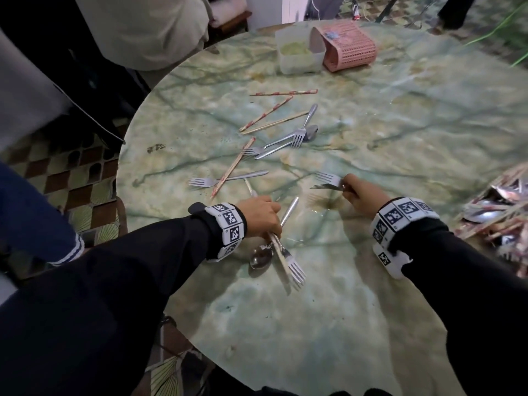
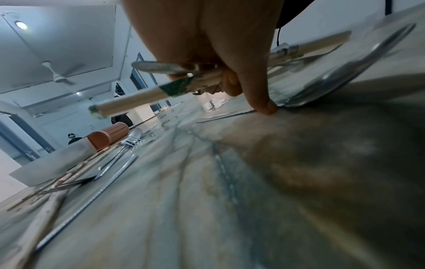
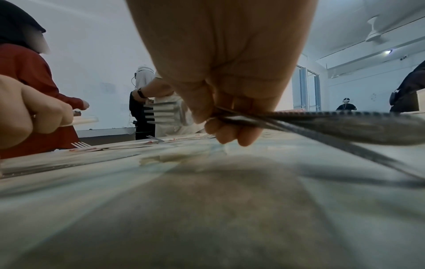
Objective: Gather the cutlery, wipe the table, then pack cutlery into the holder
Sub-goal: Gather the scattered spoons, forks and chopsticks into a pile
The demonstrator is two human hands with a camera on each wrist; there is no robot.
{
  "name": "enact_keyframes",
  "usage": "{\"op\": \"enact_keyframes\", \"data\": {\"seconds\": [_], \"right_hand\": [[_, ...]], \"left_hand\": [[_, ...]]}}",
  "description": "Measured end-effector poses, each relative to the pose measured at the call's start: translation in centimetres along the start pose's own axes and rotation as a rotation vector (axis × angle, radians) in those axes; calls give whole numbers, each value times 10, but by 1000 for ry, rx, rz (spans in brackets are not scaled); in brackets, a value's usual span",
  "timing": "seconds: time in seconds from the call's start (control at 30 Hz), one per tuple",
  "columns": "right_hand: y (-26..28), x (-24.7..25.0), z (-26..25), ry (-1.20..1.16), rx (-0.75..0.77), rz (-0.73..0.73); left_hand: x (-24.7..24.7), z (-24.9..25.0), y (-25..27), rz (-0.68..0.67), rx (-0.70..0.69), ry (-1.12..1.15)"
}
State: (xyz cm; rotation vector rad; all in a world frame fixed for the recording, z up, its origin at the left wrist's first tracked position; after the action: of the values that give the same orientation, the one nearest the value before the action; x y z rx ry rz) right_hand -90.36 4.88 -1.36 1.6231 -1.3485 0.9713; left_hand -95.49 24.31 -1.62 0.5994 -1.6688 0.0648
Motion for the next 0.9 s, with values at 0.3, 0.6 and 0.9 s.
{"op": "enact_keyframes", "data": {"seconds": [0.3, 0.6, 0.9], "right_hand": [[1, -2, -18, -47, -76, -8], [-24, -1, -68, -191, -29, 55], [-80, -58, -200, 243, 298, -11]], "left_hand": [[-4, 3, 10, 151, 19, 9], [8, -73, 84, 767, 628, 520], [-83, -152, 165, 455, 1534, 1124]]}}
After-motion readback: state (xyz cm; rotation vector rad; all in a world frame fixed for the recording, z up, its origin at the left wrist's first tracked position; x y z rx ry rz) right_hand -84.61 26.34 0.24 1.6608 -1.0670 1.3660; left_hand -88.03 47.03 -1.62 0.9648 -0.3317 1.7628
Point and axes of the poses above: each hand's wrist, its own y-axis away from the middle knuckle, its own x-axis out of the back of the hand, z = x × y, the point moved 5 cm from there along -y, towards the middle knuckle, and after that the axes turned 10 degrees about z, right-handed, at the moved point
